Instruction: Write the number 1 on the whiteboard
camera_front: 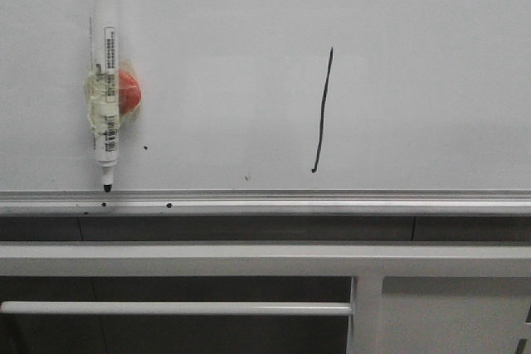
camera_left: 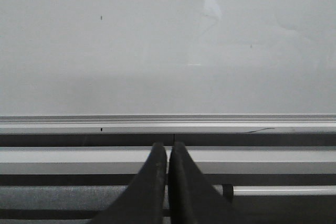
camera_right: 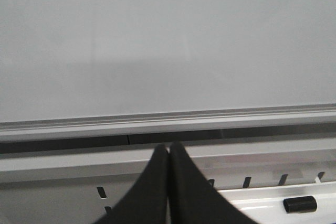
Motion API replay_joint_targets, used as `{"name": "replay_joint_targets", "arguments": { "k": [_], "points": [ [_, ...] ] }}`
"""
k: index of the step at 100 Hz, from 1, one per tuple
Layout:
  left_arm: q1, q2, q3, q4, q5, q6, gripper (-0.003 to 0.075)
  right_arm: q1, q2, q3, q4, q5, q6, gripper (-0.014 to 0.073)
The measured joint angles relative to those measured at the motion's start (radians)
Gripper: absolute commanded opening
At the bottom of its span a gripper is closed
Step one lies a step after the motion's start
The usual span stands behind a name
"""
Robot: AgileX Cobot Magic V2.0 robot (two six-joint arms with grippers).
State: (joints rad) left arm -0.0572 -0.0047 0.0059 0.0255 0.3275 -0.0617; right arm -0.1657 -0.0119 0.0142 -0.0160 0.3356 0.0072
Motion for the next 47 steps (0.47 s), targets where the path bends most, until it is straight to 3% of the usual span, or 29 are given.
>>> {"name": "replay_joint_targets", "arguments": {
  "k": [47],
  "points": [
    [0.0,0.0,0.0,0.0,0.0,0.0,-0.002,0.0,0.0,0.0,0.0,0.002,-0.007,-0.0064]
  ]
}}
